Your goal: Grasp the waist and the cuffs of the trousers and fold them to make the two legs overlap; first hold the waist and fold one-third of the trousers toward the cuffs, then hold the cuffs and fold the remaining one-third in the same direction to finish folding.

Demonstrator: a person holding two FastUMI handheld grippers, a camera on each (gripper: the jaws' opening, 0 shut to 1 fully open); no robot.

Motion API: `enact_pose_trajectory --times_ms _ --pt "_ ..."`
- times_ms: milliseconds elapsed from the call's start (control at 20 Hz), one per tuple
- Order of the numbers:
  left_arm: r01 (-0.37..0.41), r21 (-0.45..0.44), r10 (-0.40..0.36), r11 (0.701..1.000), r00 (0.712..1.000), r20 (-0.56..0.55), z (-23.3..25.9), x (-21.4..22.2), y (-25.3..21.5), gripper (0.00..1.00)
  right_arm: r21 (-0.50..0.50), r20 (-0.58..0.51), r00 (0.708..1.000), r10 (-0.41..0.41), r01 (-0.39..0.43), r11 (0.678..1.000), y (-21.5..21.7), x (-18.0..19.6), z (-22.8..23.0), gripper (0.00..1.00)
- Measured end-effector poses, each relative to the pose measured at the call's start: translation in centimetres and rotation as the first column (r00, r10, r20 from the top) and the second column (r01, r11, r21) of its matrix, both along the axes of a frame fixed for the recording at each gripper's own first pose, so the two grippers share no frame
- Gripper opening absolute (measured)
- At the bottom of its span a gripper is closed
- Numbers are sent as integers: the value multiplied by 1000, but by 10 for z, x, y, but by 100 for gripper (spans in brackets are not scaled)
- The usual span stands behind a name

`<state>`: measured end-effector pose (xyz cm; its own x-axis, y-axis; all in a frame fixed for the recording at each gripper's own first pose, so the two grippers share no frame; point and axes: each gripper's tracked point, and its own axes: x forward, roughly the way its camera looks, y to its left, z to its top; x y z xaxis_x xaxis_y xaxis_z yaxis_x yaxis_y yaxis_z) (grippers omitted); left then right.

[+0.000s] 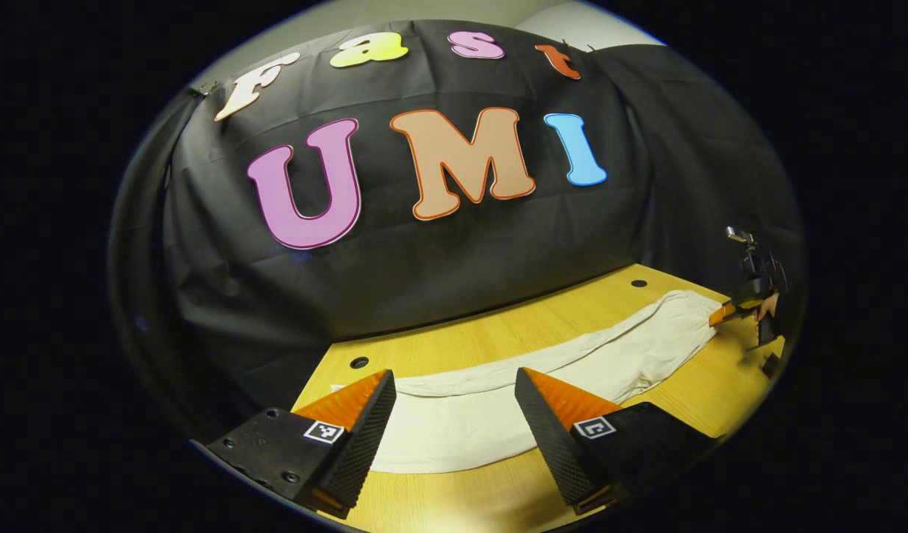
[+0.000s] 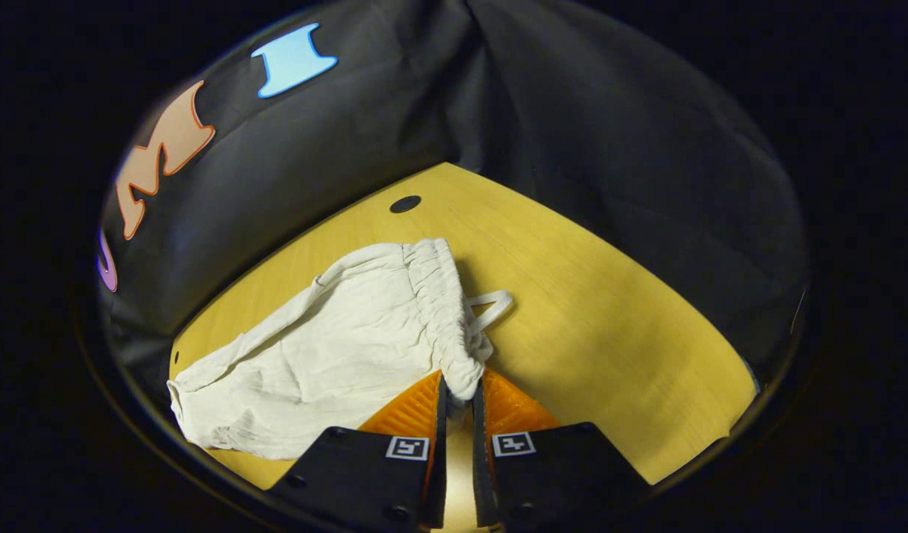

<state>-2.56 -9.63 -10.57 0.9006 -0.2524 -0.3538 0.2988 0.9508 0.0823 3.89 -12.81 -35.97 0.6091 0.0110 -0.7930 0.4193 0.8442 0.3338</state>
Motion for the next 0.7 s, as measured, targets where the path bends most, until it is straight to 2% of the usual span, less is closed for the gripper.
enact_pose_trajectory --times_ms 200,300,500,700 --pt "-11 -7 11 1000 1000 -15 -6 0 6 96 10 44 999 -24 23 1000 -19 3 30 17" --pt "-8 -14 8 1000 1000 -15 -7 2 8 96 25 83 996 -24 22 999 -16 12 45 17" --pt "12 -2 -12 1000 1000 -18 -11 9 12 96 76 166 986 3 -15 997 -3 21 89 17" --pt "15 -4 -15 1000 1000 -20 -16 11 27 96 82 234 971 53 -74 994 -4 23 92 17"
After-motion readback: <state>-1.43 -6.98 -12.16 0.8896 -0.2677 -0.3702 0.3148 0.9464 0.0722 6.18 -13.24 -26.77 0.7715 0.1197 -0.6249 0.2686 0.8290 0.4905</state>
